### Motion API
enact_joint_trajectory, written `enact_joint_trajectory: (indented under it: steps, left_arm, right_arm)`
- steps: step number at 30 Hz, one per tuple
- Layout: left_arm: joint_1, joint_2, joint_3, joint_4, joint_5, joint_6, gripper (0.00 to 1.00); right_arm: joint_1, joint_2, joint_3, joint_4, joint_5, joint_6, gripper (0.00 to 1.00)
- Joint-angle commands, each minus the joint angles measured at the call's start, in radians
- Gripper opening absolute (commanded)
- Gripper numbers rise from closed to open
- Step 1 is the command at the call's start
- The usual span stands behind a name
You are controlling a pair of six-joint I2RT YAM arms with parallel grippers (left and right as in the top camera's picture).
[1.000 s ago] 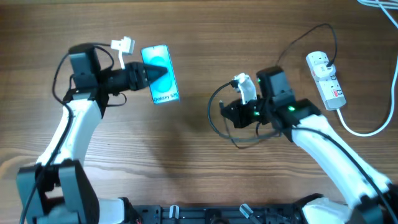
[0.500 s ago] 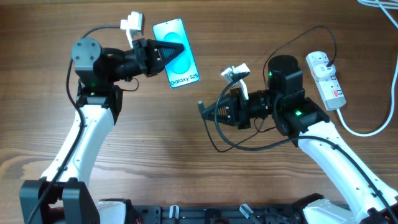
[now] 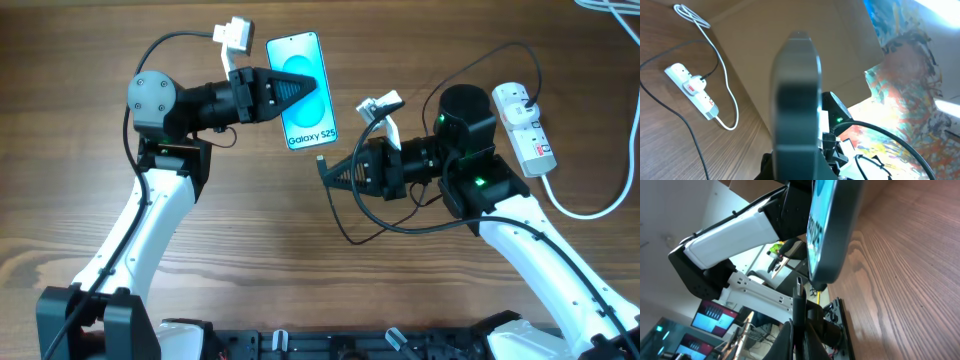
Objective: Plug charger to phone and switch on socket
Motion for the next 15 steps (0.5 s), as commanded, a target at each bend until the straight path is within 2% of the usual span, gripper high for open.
enact_joint_trajectory:
  steps: [1, 15]
  left_arm:
    - [-0.016, -0.022, 0.012, 0.010, 0.016, 0.027, 0.04]
    - [-0.033, -0.022, 0.012, 0.010, 0.019, 0.027, 0.04]
  right_arm:
    - [0.005, -0.002, 0.009, 0.018, -0.017, 0.016, 0.04]
    - [0.005, -0.002, 0.009, 0.016, 0.040, 0.028, 0.04]
